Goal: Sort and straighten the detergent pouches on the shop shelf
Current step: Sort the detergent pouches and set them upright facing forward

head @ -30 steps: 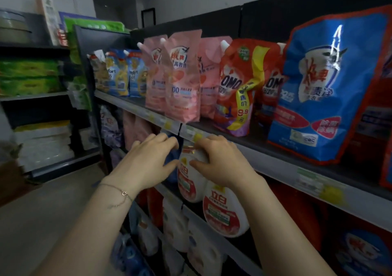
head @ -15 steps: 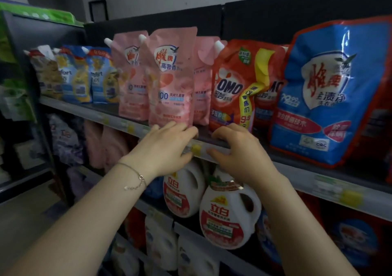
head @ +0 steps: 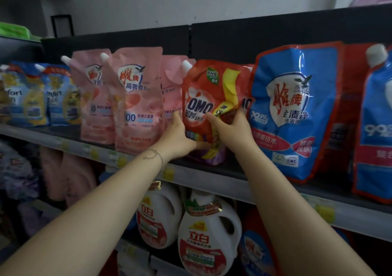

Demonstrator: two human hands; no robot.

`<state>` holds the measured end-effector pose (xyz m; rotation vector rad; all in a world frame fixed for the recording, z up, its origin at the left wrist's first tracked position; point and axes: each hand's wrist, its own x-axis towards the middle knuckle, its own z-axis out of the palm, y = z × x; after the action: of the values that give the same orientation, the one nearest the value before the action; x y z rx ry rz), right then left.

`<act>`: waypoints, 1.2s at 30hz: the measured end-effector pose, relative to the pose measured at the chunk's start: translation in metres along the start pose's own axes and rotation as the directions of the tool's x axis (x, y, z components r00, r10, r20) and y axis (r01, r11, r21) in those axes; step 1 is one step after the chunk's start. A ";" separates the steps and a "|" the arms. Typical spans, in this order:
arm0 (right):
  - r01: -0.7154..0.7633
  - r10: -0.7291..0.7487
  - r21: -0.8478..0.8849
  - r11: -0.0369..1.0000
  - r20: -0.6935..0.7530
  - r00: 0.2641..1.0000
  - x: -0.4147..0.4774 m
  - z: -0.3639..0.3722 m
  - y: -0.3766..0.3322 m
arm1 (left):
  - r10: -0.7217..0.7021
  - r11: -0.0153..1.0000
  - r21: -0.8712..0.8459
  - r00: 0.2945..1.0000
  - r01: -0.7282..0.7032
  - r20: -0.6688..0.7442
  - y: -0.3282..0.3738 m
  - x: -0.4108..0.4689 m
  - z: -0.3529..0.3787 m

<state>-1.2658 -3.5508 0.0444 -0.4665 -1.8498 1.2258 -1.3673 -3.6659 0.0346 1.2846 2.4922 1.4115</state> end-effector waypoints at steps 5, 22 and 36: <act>-0.119 0.098 0.208 0.971 0.108 0.989 0.019 -0.002 0.004 | -0.186 0.948 -0.239 0.975 0.210 0.119 -0.008 0.019 0.008; -0.118 0.105 0.100 0.988 0.129 0.986 0.024 -0.023 0.019 | -0.207 0.767 -0.614 0.978 0.185 0.036 -0.012 0.041 0.015; -0.175 0.181 -0.196 0.965 0.015 0.983 0.033 -0.079 0.026 | -0.254 0.732 -0.673 0.959 0.103 -0.129 -0.015 0.035 0.027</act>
<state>-1.2247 -3.4718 0.0484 -0.7383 -2.0005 1.1800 -1.3905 -3.6274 0.0204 0.7471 1.8133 2.1805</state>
